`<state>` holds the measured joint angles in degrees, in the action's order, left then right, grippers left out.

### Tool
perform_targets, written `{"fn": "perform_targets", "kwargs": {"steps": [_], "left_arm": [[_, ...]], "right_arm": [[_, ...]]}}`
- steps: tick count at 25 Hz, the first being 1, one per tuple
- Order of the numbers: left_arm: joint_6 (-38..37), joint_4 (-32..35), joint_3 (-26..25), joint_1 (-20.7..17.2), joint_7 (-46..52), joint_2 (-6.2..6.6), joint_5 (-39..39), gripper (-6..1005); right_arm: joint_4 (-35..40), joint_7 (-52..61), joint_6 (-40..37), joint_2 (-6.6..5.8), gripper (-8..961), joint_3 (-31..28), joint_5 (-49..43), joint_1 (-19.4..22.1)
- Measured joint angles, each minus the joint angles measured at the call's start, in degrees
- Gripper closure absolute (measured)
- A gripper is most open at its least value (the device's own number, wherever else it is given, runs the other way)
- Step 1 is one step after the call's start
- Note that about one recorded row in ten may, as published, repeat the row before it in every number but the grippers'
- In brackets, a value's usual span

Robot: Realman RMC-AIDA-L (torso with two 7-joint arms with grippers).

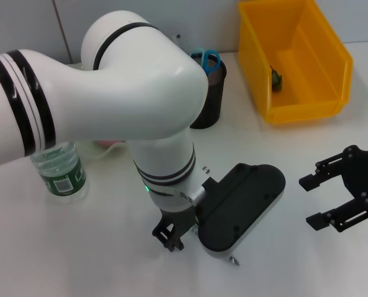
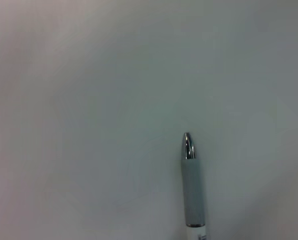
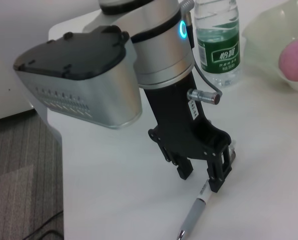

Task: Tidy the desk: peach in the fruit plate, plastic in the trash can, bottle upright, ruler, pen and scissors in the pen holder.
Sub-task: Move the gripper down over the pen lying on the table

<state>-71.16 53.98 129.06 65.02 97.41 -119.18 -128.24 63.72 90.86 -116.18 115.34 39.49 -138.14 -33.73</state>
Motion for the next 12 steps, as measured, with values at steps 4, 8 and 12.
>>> {"fn": "perform_targets", "kwargs": {"steps": [4,8,12], "left_arm": [[-0.2,-0.2,0.0,0.0,0.1,0.0,0.0,473],[-0.4,-0.2,0.0,0.2,0.3,0.0,0.0,484],[-0.5,1.3,-0.4,0.6,1.3,0.0,-1.5,492]], "right_arm": [[0.0,0.0,0.0,0.08,206,0.0,0.1,-0.3],[0.0,0.0,0.0,0.29,206,0.1,0.1,-0.4],[0.0,0.0,0.1,0.31,206,0.1,0.1,-0.6]]}}
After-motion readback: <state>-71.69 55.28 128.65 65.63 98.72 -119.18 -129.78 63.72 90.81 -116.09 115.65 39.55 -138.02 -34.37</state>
